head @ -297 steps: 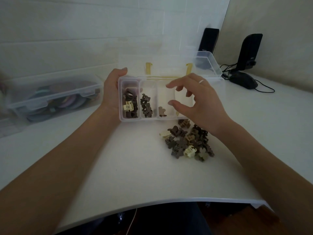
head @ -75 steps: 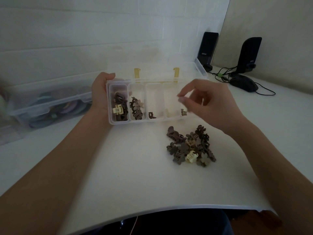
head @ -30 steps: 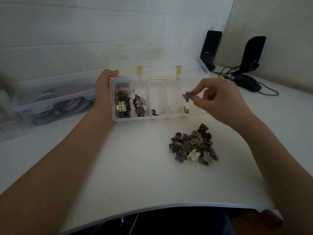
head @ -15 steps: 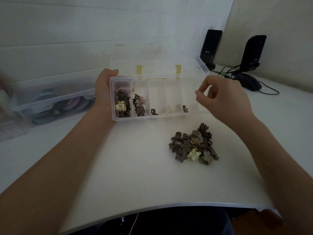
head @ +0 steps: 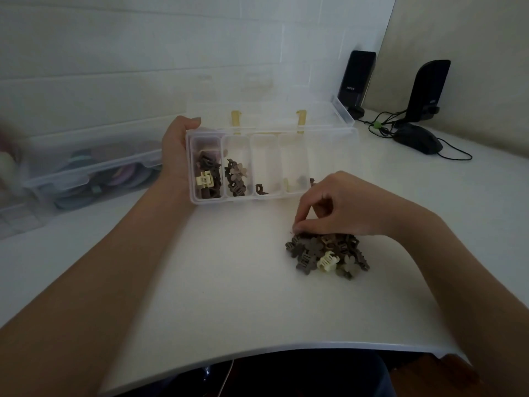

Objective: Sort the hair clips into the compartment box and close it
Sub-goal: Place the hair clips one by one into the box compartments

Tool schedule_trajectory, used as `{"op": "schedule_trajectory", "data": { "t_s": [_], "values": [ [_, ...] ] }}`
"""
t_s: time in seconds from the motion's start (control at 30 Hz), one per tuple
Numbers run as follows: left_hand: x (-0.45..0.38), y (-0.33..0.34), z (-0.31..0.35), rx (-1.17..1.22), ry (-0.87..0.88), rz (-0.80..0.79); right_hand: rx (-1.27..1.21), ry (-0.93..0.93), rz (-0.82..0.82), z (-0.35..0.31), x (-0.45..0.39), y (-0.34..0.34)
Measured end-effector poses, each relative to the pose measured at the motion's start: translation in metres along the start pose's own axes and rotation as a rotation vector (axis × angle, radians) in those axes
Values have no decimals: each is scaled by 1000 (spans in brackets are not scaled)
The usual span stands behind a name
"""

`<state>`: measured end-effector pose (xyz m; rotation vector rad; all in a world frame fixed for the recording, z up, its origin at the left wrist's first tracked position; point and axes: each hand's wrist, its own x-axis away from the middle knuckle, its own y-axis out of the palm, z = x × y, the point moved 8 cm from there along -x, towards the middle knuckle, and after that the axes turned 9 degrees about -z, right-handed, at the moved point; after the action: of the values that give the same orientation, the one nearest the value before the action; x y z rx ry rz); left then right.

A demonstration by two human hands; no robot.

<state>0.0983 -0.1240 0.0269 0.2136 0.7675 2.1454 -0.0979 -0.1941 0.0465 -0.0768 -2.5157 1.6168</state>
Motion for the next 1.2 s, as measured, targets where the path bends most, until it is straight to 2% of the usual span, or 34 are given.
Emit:
{"op": "schedule_trajectory", "data": {
  "t_s": [0.13, 0.33, 0.5, 0.7, 0.83, 1.07, 1.2],
  "values": [
    [-1, -5, -2, -16, -41, 43, -3, -21, 10, -1, -2, 1],
    [-1, -6, -1, -30, -48, 28, -242, -105, 224, -9, 3, -19],
    [0, -4, -3, -49, -66, 3, -425, -67, 190, -2, 3, -15],
    [0, -4, -2, -11, -54, 10, -629, -159, 283, -3, 5, -26],
    [-1, -6, -2, -22, -48, 14, -757, -152, 329, 2, 7, -31],
    [-1, -3, -2, -38, -52, -31, -813, -104, 422, 12, 8, -35],
    [-2, -4, -2, -61, -66, -45, -737, -61, 528, 20, 12, -41]
  ]
}}
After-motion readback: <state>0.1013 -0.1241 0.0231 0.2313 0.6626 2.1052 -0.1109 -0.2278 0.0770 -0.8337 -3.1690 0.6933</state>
